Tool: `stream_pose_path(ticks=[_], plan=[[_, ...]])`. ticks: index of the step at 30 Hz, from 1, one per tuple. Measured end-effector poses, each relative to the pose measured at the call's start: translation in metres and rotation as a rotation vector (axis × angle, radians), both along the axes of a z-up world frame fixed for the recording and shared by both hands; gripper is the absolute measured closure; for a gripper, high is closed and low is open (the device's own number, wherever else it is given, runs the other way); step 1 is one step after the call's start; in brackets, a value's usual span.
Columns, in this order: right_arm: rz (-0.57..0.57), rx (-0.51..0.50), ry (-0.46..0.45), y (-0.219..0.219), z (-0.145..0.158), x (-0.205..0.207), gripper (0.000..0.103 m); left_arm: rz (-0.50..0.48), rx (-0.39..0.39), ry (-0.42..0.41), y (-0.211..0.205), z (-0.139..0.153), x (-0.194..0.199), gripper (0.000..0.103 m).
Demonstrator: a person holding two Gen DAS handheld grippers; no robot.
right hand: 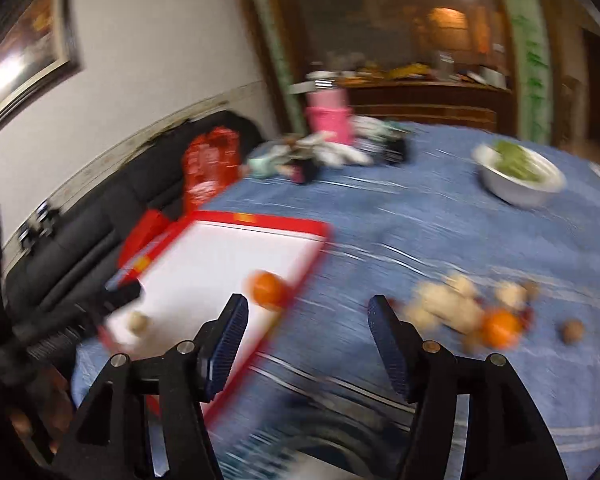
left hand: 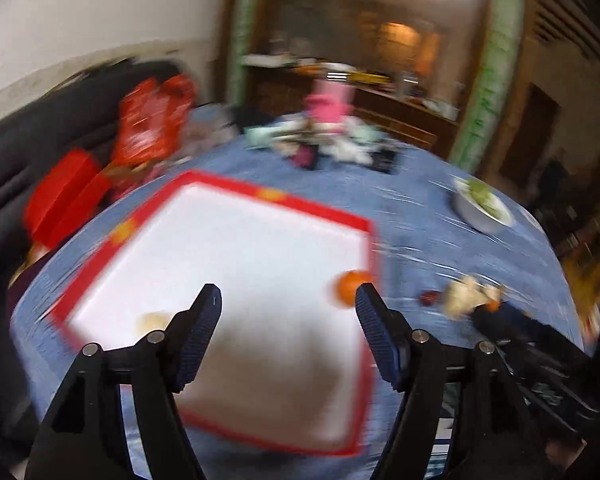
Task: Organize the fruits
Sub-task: 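Move both tools back to the fruit pile on the tablecloth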
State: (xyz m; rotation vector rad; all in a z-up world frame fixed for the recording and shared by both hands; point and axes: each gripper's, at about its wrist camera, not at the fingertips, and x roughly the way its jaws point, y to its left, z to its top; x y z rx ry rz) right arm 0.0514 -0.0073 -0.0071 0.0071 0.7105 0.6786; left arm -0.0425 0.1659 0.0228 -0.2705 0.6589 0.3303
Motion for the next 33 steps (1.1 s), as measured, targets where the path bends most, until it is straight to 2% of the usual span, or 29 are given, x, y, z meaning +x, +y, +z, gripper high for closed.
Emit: stream_pose_path(ticks=[3, 7, 12, 19, 22, 25, 29, 33], plan=[[-0.091, -0.025, 0.066, -0.033, -0.02, 0.017, 0.04, -0.112, 0.042, 0.021, -0.032, -0.003, 0.023, 0.034], [-0.108, -0.054, 0.099, -0.04, -0.03, 0.035, 0.043, -0.186, 0.058, 0.048, -0.047, -0.011, 0.041, 0.034], [-0.058, -0.084, 0.125, -0.017, -0.037, 0.053, 0.054, -0.191, 0.021, 0.051, -0.043, -0.012, 0.051, 0.034], [-0.101, -0.104, 0.177, -0.011, -0.054, 0.074, 0.062, -0.24, 0.023, 0.076, -0.052, -0.02, 0.07, 0.034], [-0.108, -0.143, 0.187, -0.005, -0.058, 0.08, 0.076, -0.239, 0.019, 0.096, -0.053, -0.025, 0.075, 0.034], [-0.103, -0.153, 0.184, -0.005, -0.058, 0.08, 0.076, -0.241, 0.019, 0.117, -0.055, -0.028, 0.079, 0.034], [-0.117, -0.119, 0.172, -0.025, -0.048, 0.072, 0.076, -0.307, 0.001, 0.146, -0.071, -0.032, 0.094, 0.034], [-0.137, -0.085, 0.167, -0.052, -0.04, 0.06, 0.076, -0.371, 0.012, 0.225, -0.087, -0.05, 0.121, 0.035]])
